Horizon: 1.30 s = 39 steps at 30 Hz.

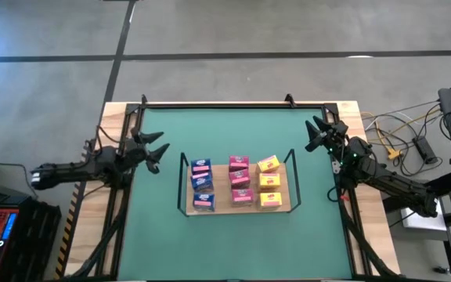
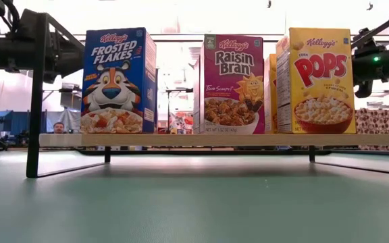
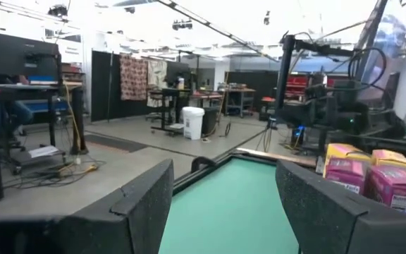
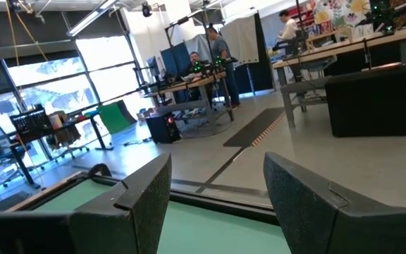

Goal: Stack cereal on shelf
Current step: Return to Home Position

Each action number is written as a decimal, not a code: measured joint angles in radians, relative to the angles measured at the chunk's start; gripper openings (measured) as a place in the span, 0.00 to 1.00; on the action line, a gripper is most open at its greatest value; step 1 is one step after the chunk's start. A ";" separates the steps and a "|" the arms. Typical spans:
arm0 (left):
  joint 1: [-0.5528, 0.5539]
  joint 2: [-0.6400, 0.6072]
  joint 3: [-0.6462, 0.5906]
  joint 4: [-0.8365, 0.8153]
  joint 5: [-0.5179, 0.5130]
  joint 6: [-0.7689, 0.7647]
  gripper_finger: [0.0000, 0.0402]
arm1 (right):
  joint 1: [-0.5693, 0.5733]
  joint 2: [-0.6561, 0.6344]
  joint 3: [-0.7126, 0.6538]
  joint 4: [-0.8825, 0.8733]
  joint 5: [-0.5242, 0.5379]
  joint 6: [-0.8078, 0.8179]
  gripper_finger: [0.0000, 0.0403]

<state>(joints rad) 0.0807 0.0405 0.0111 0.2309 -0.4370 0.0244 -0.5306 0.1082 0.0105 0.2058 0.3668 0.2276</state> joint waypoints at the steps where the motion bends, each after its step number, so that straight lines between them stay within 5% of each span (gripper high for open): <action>1: 0.000 -0.011 0.000 -0.012 0.000 0.000 0.58 | 0.000 0.000 0.000 0.000 0.000 0.000 0.53; 39: 0.000 -0.016 0.008 -0.054 0.001 0.000 0.58 | 0.000 0.000 0.000 0.000 0.000 0.000 0.53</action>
<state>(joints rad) 0.0807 0.0246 0.0193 0.1768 -0.4358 0.0246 -0.5308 0.1078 0.0105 0.2056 0.3668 0.2276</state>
